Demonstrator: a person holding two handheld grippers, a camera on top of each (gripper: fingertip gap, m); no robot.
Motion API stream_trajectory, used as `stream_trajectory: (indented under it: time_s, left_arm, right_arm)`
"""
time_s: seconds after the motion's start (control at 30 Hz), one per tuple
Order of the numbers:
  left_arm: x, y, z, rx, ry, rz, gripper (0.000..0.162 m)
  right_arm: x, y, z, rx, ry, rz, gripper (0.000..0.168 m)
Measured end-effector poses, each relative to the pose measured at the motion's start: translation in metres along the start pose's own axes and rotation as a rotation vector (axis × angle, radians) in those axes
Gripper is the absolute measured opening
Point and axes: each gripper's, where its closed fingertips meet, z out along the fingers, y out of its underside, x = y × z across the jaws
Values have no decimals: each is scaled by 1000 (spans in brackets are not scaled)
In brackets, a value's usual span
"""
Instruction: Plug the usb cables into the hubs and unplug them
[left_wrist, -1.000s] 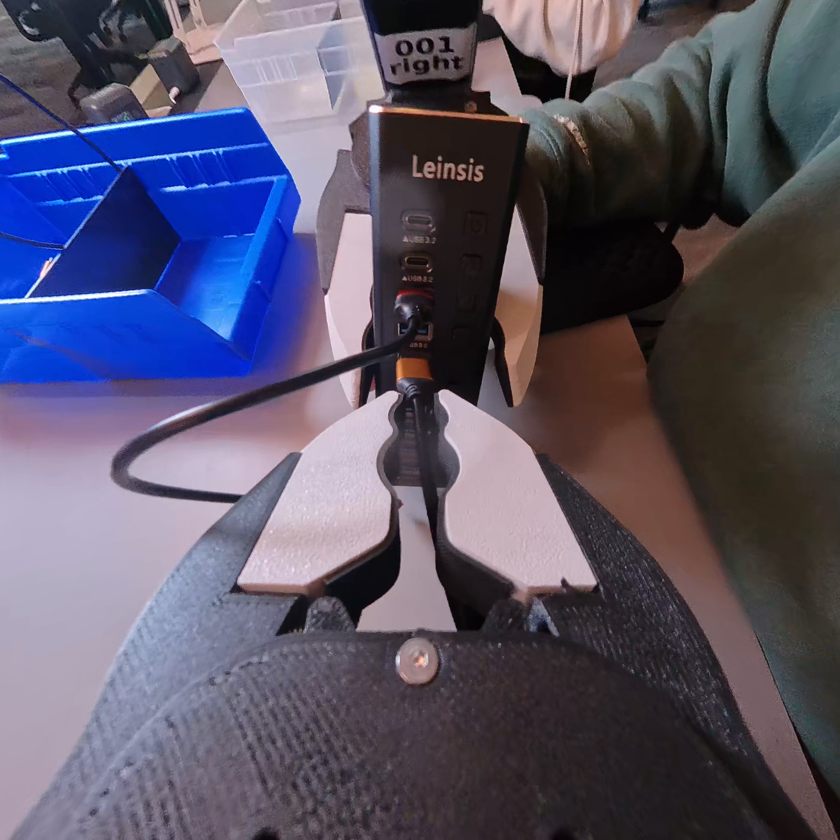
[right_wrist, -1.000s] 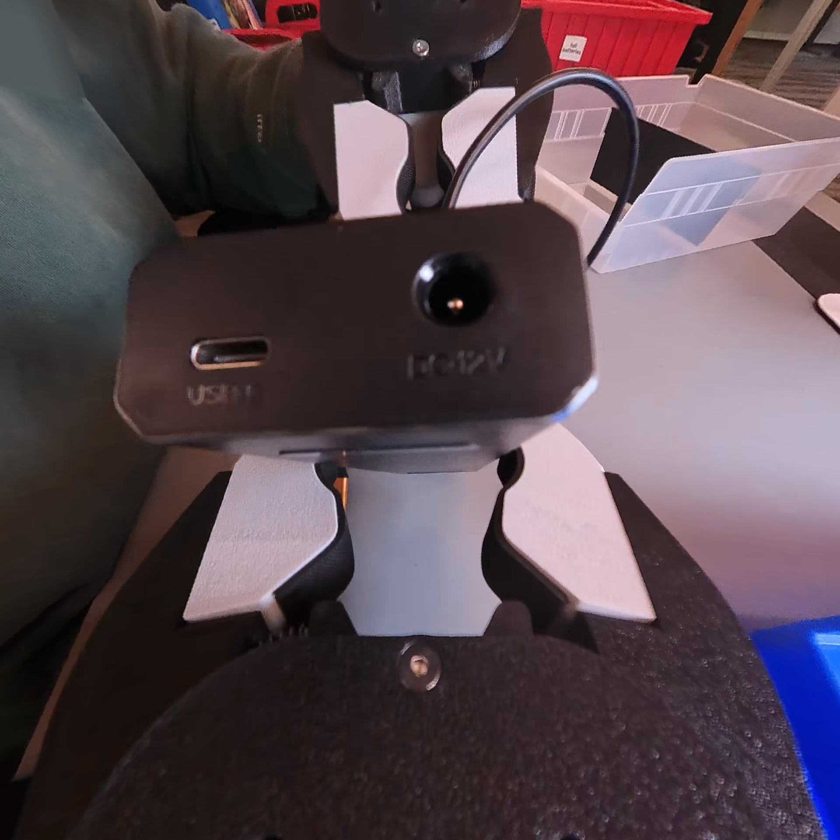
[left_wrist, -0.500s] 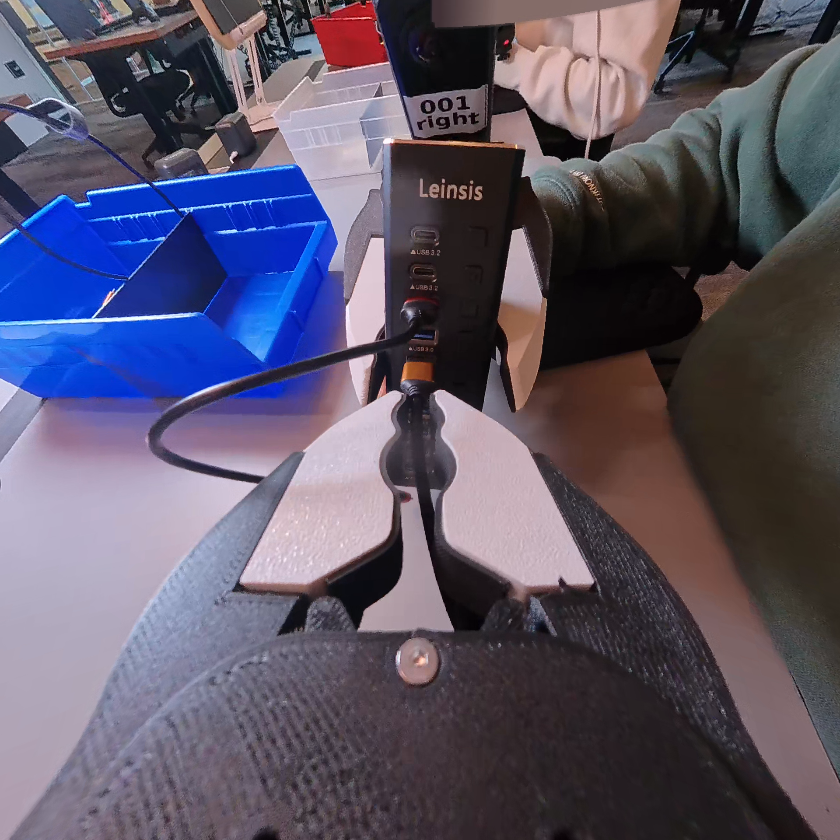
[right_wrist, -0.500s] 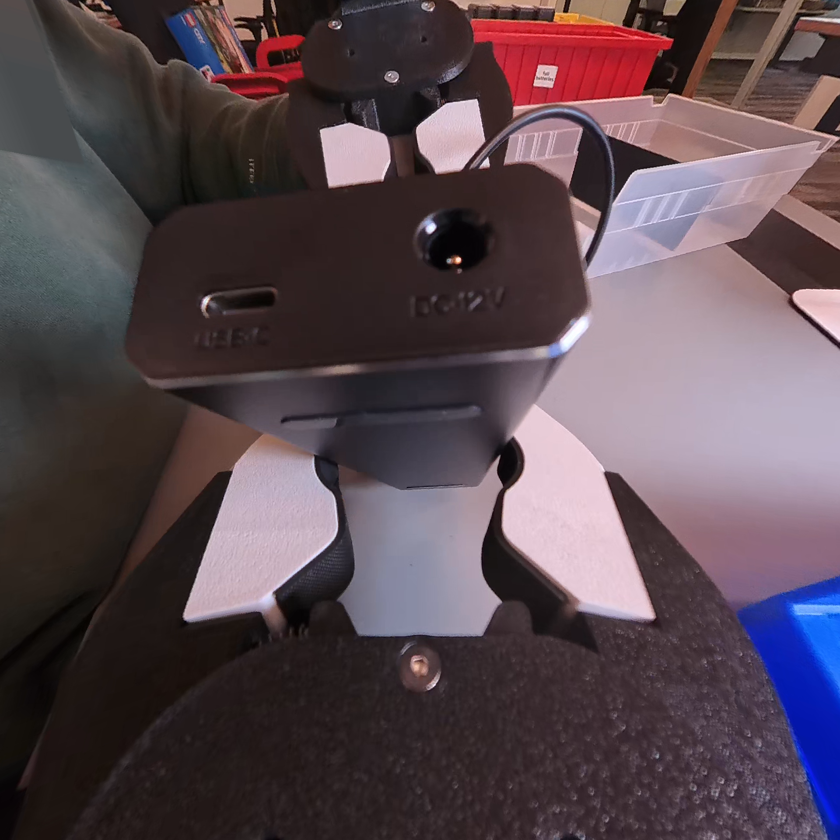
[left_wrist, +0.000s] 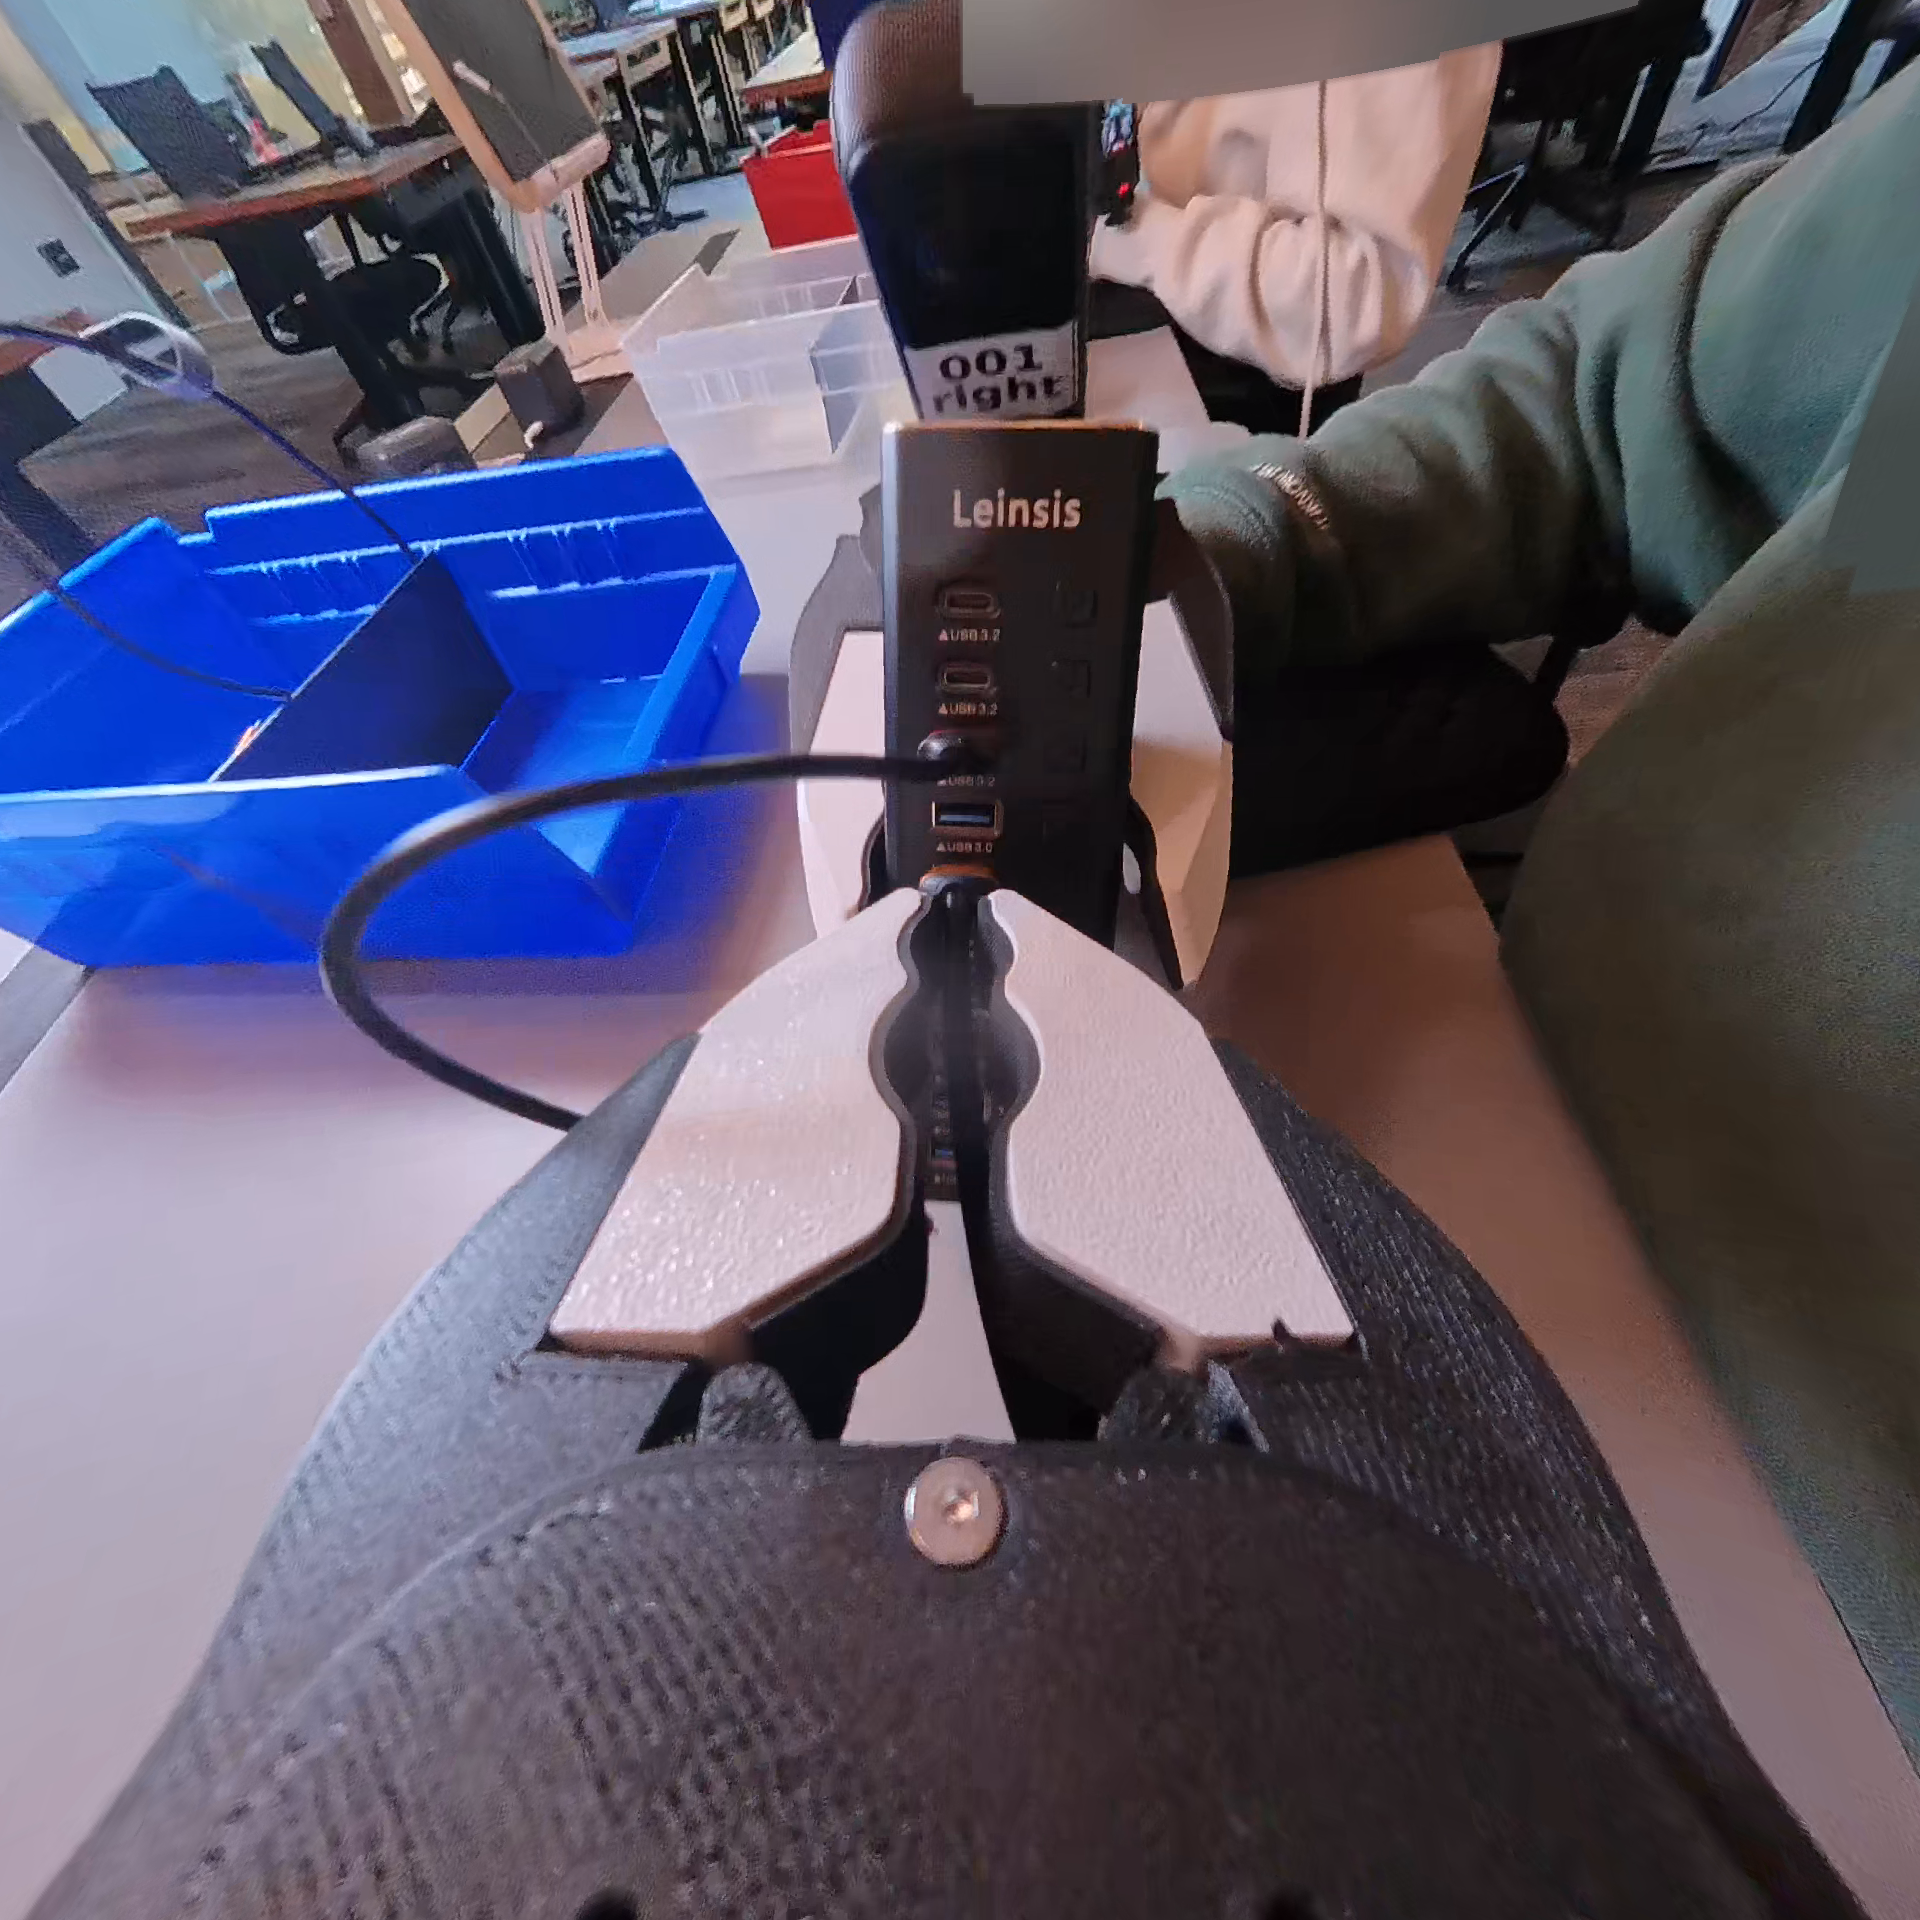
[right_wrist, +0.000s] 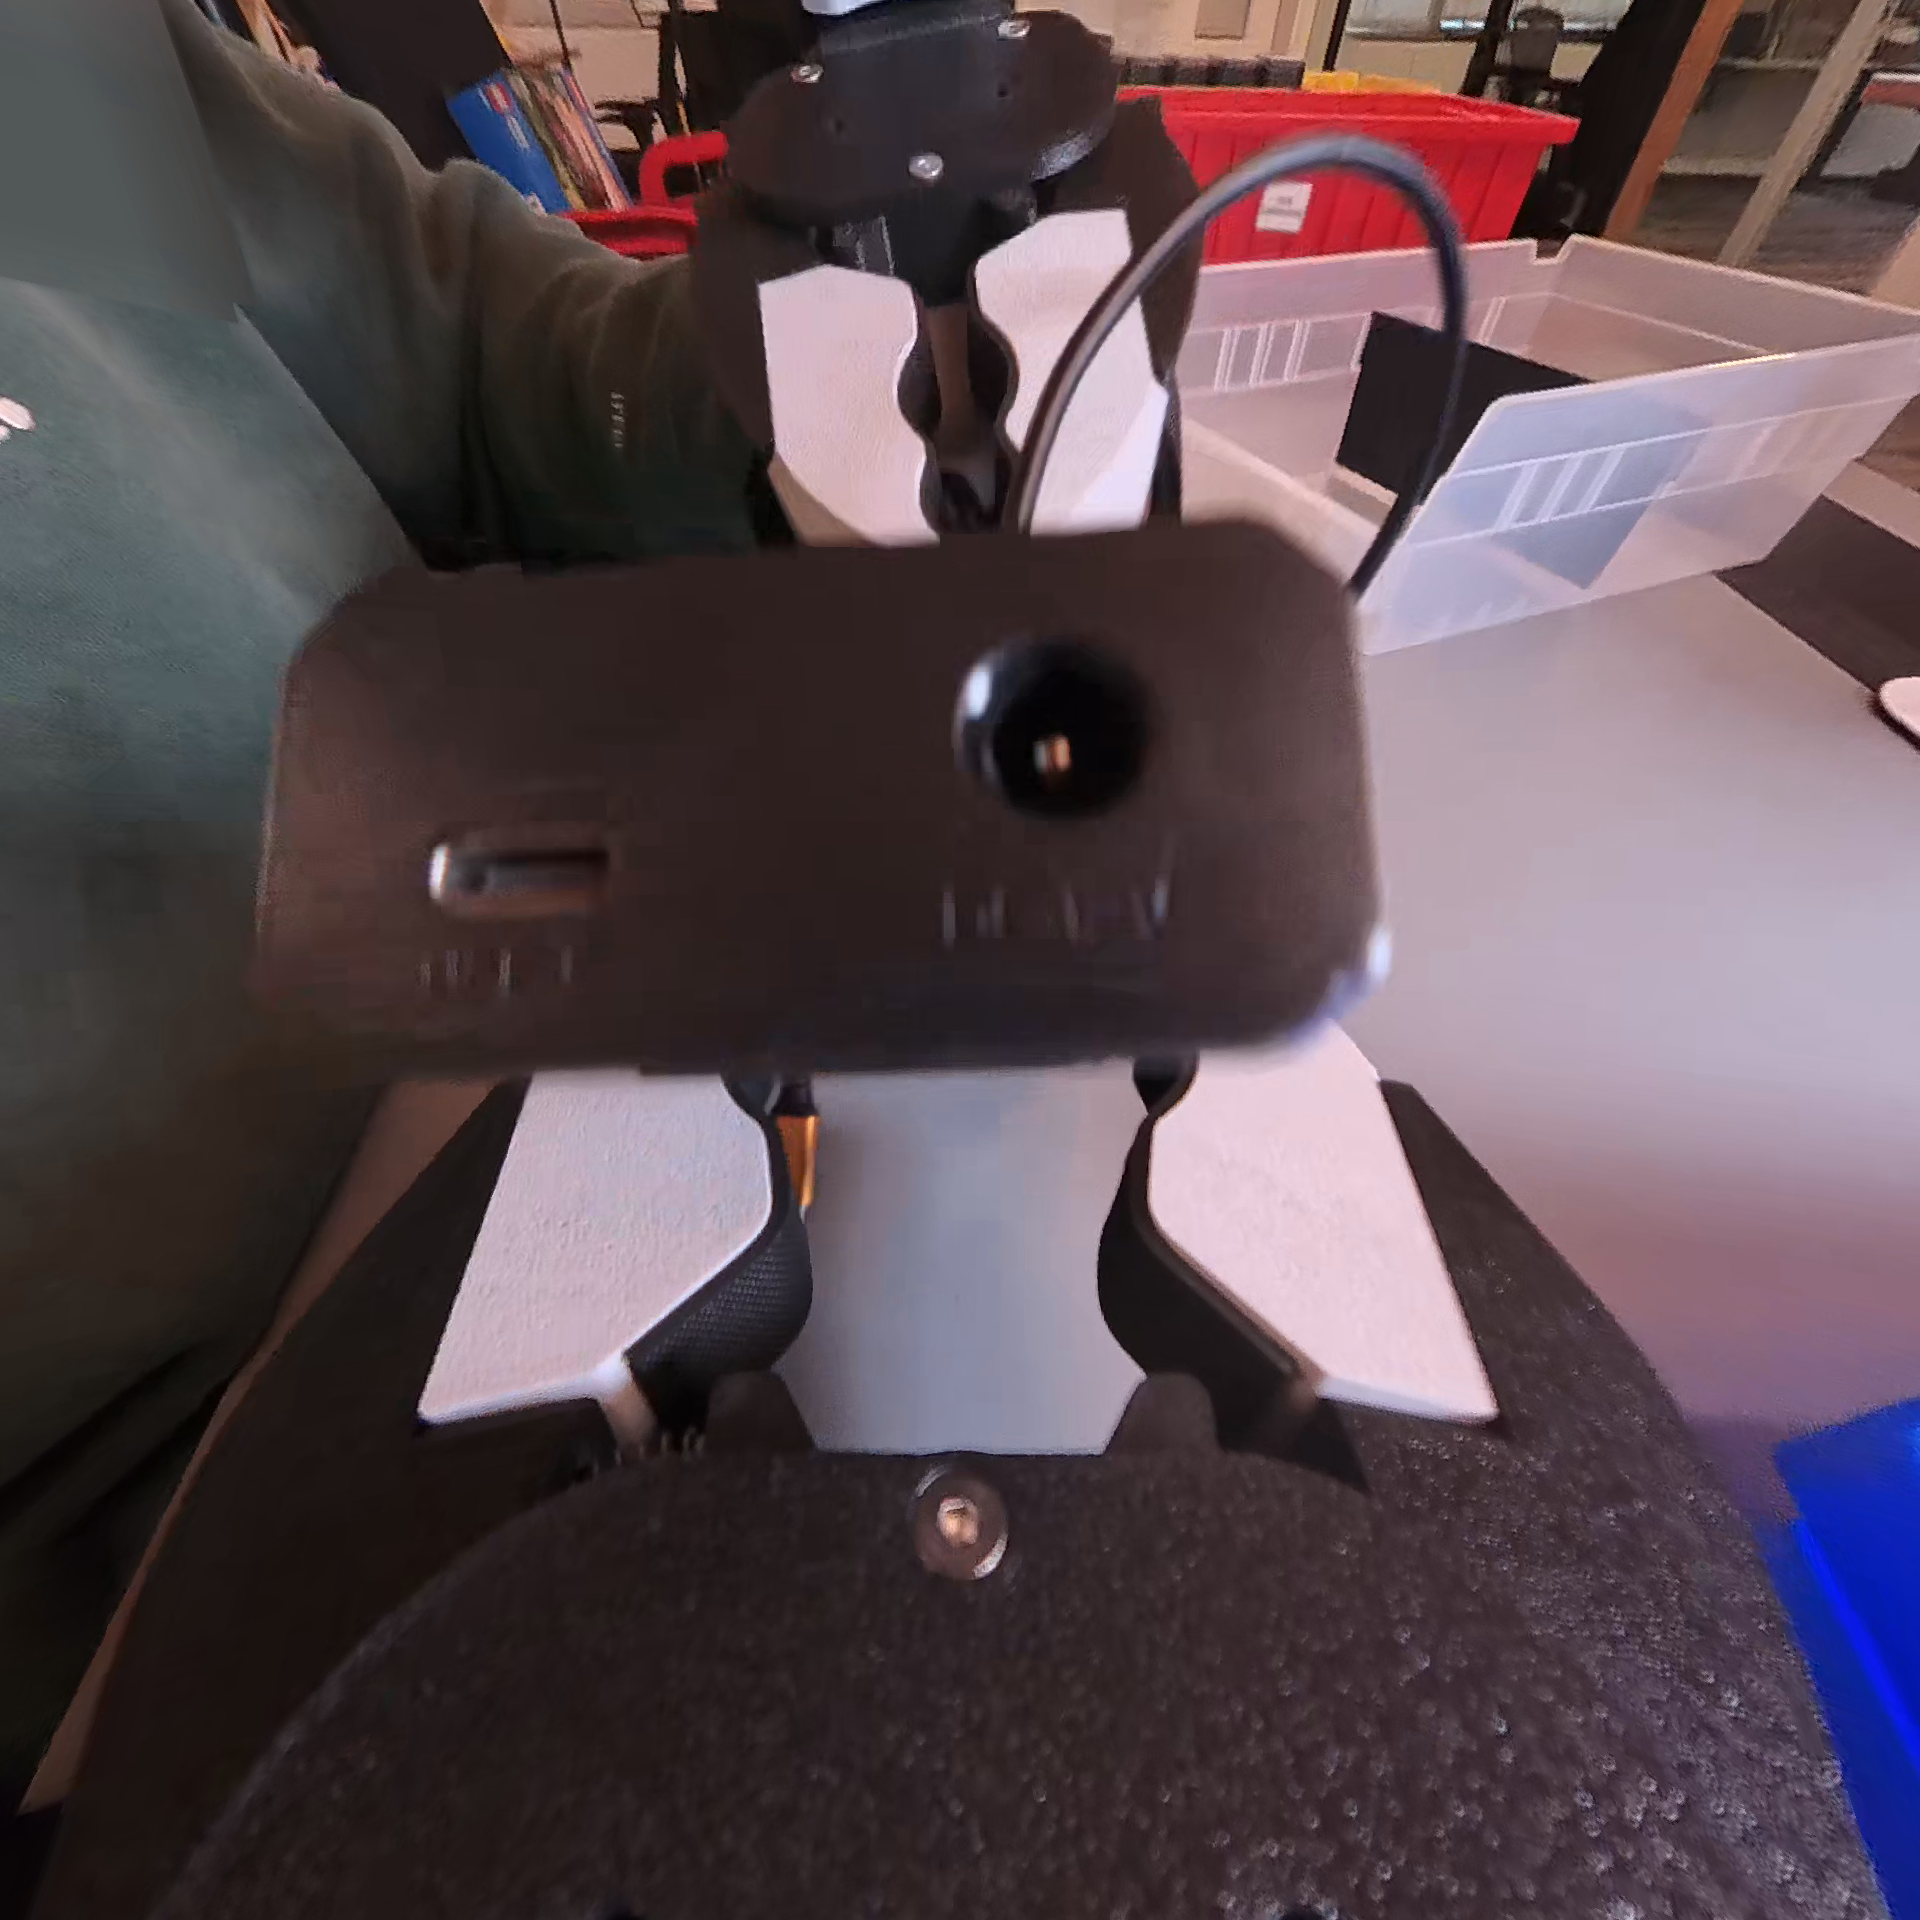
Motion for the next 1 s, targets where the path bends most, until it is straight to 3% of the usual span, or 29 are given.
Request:
stream_trajectory:
  time_s: [0.33, 1.0]
  left_arm:
    - [7, -5, -6, -5, 11, 43, 6]
    - [-2, 3, -1, -154, -99, 134, 6]
  right_arm:
    - [-8, -12, 1, 102, -36, 12, 70]
    - [1, -6, -1, 99, -23, 30, 70]
